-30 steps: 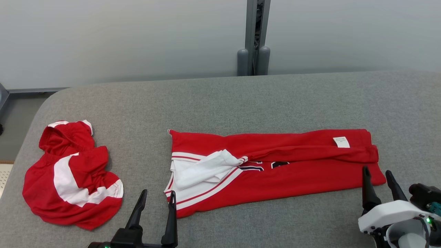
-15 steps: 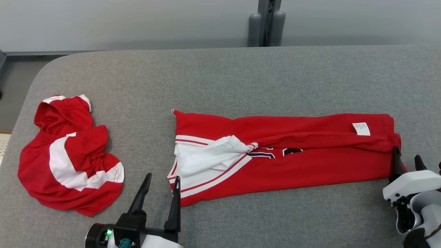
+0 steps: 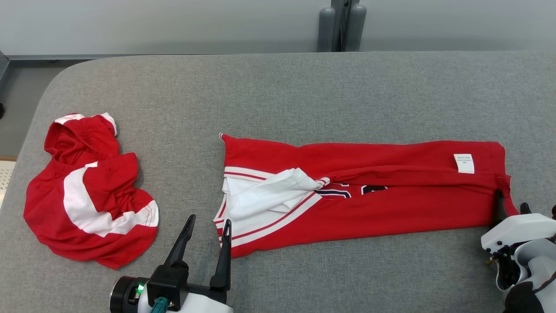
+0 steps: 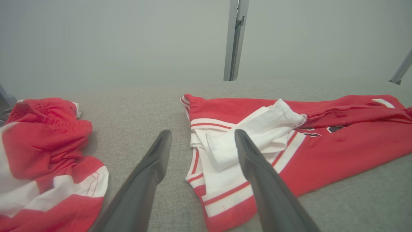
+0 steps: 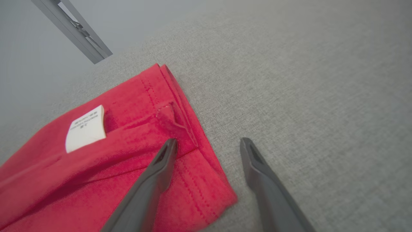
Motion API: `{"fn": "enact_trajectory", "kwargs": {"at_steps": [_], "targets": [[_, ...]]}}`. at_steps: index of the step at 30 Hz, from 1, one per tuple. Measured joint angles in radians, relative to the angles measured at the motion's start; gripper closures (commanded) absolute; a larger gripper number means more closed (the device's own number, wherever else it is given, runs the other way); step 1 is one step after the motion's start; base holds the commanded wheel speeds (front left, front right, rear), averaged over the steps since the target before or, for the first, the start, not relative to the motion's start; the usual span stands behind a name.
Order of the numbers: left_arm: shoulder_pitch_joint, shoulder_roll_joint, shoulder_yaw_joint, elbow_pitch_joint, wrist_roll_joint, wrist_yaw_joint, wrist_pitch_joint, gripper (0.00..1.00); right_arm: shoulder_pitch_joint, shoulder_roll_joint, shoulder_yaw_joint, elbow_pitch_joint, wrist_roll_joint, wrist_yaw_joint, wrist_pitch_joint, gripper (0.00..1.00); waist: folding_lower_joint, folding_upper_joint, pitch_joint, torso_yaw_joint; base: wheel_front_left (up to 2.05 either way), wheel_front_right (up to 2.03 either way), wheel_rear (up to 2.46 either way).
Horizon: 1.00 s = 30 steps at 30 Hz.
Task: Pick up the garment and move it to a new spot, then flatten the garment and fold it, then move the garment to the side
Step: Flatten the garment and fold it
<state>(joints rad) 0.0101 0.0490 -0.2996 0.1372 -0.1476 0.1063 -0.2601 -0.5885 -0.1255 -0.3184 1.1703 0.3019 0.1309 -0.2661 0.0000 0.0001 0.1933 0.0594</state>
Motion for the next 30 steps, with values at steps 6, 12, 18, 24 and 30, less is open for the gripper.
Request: {"fn": "enact_trajectory", "kwargs": {"at_steps": [6,12,18,24,30], "targets": [[0.0,0.0,0.0,0.003,0.005,-0.009,0.0,0.0,-0.024,-0.003,-0.004,0.055,0.002,0.0,-0.003,0.91,0.0,0.0,-0.002,0.011,0.0,0.0,0.0],[0.0,0.0,0.003,0.004,0.005,-0.009,0.0,0.0,-0.026,-0.001,-0.004,0.044,0.0,0.0,-0.002,1.0,0.0,0.0,-0.007,0.015,0.0,0.0,0.0],[0.002,0.0,0.008,0.004,0.007,-0.01,0.0,0.0,-0.007,-0.023,-0.02,-0.026,-0.002,0.0,0.002,1.0,0.0,0.0,-0.016,0.004,0.0,0.0,0.0],[0.004,0.0,0.015,0.003,0.015,-0.016,0.0,0.0,0.005,-0.087,-0.037,-0.097,-0.011,0.0,0.002,1.0,0.0,0.0,-0.023,-0.024,0.0,0.0,0.0],[0.004,0.0,0.018,0.005,0.016,-0.019,0.0,0.0,0.007,-0.157,-0.036,-0.153,-0.048,0.0,0.002,1.0,0.0,0.0,-0.032,-0.051,0.0,0.0,0.0]]}}
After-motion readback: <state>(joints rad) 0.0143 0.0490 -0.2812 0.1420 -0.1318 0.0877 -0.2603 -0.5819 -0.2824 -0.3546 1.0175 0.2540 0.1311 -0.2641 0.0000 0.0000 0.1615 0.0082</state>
